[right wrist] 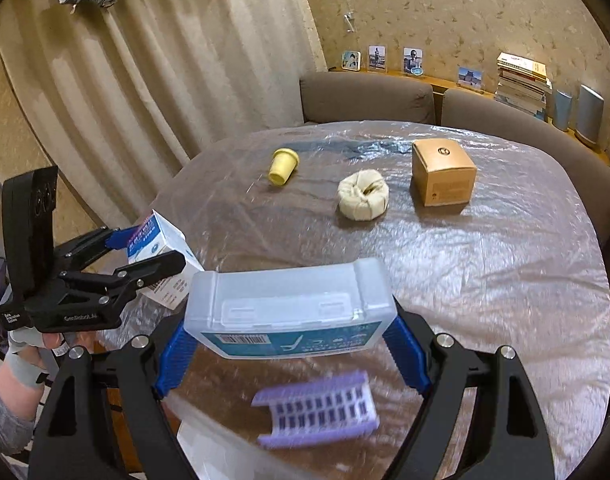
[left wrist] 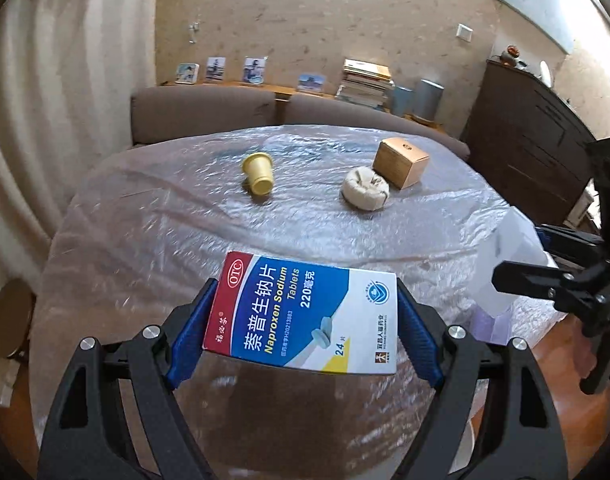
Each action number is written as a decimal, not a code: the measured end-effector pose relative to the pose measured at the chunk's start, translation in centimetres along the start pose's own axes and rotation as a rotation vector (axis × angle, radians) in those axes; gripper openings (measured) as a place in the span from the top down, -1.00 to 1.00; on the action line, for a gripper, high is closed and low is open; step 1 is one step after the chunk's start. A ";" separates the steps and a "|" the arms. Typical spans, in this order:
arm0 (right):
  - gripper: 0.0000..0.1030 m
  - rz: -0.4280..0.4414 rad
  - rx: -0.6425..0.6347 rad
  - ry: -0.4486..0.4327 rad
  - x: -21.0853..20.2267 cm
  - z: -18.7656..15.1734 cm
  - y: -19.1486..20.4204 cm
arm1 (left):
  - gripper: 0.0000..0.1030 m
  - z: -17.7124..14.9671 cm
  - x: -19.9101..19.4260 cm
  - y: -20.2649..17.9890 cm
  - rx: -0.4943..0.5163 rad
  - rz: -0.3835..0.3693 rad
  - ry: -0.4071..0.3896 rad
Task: Collect trash
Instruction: 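Lift both boxes and carry them over the white bucket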
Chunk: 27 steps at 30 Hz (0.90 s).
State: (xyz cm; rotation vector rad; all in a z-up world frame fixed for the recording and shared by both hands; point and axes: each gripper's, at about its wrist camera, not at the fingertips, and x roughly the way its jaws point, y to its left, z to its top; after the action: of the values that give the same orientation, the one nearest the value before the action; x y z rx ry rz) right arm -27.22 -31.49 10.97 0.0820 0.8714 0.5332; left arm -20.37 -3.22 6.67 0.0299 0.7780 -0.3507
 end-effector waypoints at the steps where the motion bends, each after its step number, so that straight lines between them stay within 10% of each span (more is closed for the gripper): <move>1: -0.58 0.002 -0.001 -0.001 -0.3 -0.4 0.2 | -0.63 -0.3 -0.3 -0.2 0.003 0.014 -0.001; 27: -0.58 0.026 -0.020 0.045 -5.4 -8.2 3.7 | -0.63 -6.2 -5.9 -4.6 0.046 0.079 0.028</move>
State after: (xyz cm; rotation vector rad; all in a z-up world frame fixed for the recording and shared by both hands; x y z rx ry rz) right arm -37.72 -32.05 10.51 0.0634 0.9100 0.5700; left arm -29.95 -4.82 6.76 0.1090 0.7942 -0.2936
